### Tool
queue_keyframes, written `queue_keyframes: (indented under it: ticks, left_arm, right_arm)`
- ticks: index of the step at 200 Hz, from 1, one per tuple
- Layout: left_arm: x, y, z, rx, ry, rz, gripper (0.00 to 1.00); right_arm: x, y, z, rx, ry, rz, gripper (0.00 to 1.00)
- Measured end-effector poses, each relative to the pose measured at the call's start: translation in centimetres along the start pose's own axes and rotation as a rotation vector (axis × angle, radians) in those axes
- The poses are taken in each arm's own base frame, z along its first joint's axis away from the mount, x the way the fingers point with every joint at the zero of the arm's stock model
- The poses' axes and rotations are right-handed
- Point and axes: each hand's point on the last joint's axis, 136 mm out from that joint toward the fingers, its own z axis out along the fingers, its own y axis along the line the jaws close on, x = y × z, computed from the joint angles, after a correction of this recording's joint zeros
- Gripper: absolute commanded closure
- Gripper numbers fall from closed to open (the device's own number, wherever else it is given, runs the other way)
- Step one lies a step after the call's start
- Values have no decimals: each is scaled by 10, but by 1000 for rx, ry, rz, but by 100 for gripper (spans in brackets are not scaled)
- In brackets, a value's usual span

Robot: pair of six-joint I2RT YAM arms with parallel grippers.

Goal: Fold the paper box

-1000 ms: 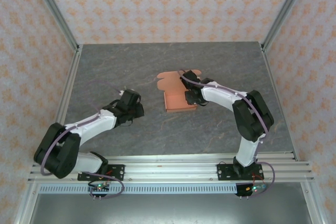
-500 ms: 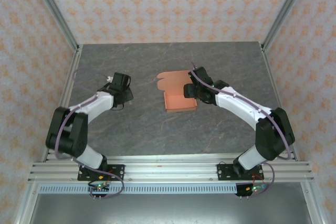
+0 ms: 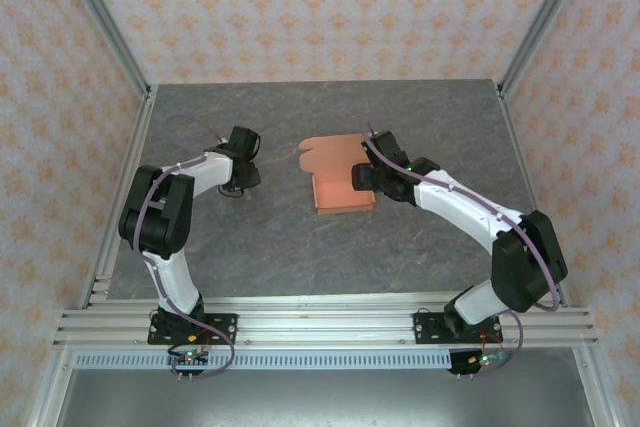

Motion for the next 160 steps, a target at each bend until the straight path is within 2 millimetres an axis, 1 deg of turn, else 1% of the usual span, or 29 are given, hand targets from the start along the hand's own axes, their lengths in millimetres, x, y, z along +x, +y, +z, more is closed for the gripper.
queue_keyframes:
  ticks: [44, 73, 88, 99, 113, 121, 124, 126, 131, 135, 136, 141, 144, 149, 150, 156, 160]
  left_arm:
    - [-2, -2, 1, 2, -1, 16, 82]
    - [-2, -1, 0, 4, -6, 24, 88]
    - [2, 3, -6, 6, -12, 22, 89]
    - [6, 7, -17, 15, -26, 20, 89]
    - [7, 9, -45, 45, -81, 19, 89]
    - [4, 4, -69, 80, -140, 29, 89]
    - [4, -1, -82, 103, -170, 44, 89]
    - [3, -3, -86, 110, -183, 48, 89]
    - [3, -14, -107, 155, -233, 74, 89]
    - [4, -22, -120, 187, -264, 94, 89]
    - [4, -27, -128, 208, -280, 105, 89]
    - [6, -40, -145, 254, -322, 136, 89]
    - [9, -51, -160, 299, -354, 168, 89]
    - [12, -63, -176, 347, -388, 199, 88]
    - [14, -68, -182, 368, -398, 216, 89]
    - [22, -85, -203, 438, -434, 269, 89]
    - [27, -94, -213, 472, -452, 303, 88]
  right_arm:
    - [-2, 0, -2, -3, -7, -7, 33]
    - [-7, 0, -11, -9, -32, -8, 32]
    - [-10, -1, -19, -9, -50, -9, 32]
    - [-12, -3, -24, -10, -57, -11, 31]
    - [-12, -8, -31, -10, -57, -6, 31]
    - [-13, -13, -35, -10, -55, 3, 31]
    - [-13, -16, -36, -9, -56, 11, 30]
    - [-14, -18, -37, -10, -55, 15, 30]
    - [-15, -23, -40, -7, -59, 26, 30]
    - [-16, -26, -41, -8, -59, 36, 30]
    - [-17, -28, -42, -6, -62, 41, 30]
    - [-19, -33, -44, -5, -66, 54, 30]
    - [-21, -38, -47, -2, -72, 66, 30]
    - [-23, -42, -49, -2, -77, 79, 30]
    - [-23, -44, -50, -2, -79, 84, 30]
    - [-25, -50, -53, -1, -86, 102, 29]
    - [-26, -54, -55, -1, -91, 114, 29]
